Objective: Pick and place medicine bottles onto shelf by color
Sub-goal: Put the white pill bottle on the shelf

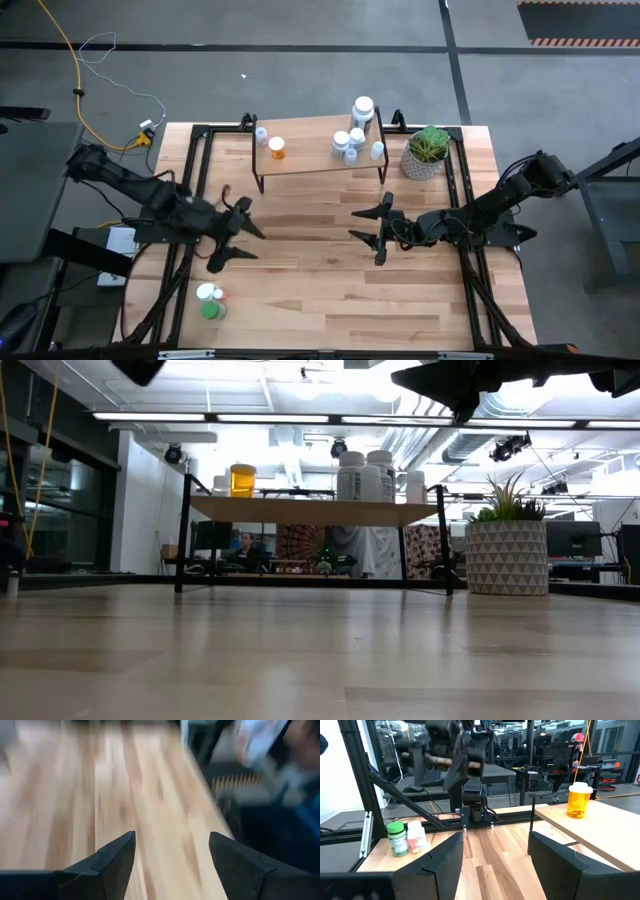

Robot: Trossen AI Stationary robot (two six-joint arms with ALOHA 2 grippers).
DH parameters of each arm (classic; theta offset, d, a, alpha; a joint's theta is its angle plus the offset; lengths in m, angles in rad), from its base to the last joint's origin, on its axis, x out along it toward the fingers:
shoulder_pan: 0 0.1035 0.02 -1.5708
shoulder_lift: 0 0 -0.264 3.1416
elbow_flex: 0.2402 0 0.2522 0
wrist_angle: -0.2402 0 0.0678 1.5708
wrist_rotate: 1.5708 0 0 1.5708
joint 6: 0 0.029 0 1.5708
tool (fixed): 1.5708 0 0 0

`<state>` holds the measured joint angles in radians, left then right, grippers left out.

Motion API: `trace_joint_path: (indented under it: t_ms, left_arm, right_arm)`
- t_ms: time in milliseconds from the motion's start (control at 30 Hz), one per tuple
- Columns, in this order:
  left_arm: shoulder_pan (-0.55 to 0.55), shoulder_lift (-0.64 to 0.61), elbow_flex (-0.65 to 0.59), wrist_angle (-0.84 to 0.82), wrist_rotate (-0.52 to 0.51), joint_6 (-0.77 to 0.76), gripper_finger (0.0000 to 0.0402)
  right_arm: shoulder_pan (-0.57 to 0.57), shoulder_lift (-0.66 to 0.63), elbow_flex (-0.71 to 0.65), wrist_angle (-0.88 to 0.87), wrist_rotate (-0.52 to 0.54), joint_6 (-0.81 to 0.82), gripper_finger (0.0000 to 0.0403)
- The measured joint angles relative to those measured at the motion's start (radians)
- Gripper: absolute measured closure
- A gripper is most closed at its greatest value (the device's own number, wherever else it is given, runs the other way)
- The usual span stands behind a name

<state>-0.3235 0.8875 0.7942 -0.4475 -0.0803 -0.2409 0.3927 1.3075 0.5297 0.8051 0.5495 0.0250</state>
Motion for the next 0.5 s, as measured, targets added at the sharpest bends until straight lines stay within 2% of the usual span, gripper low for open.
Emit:
trace_joint_path:
  t_ms: [67, 200, 333, 500]
  left_arm:
    - [-0.044, 0.044, 0.071, -0.203, 0.006, -0.063, 0.0158]
    - [-0.145, 0.151, 0.174, -0.490, 0.075, -0.255, 0.0158]
    - [-0.247, 0.240, 0.196, -0.606, 0.120, -0.442, 0.0158]
    - [-0.349, 0.315, 0.196, -0.679, 0.198, -0.600, 0.0158]
  right_arm:
    - [0.000, 0.000, 0.000, 0.000, 0.000, 0.000, 0.0187]
    - [0.000, 0.000, 0.000, 0.000, 0.000, 0.000, 0.0187]
    - [0.000, 0.000, 0.000, 0.000, 0.001, 0.000, 0.0187]
    - [0.000, 0.000, 0.000, -0.002, 0.000, 0.000, 0.0187]
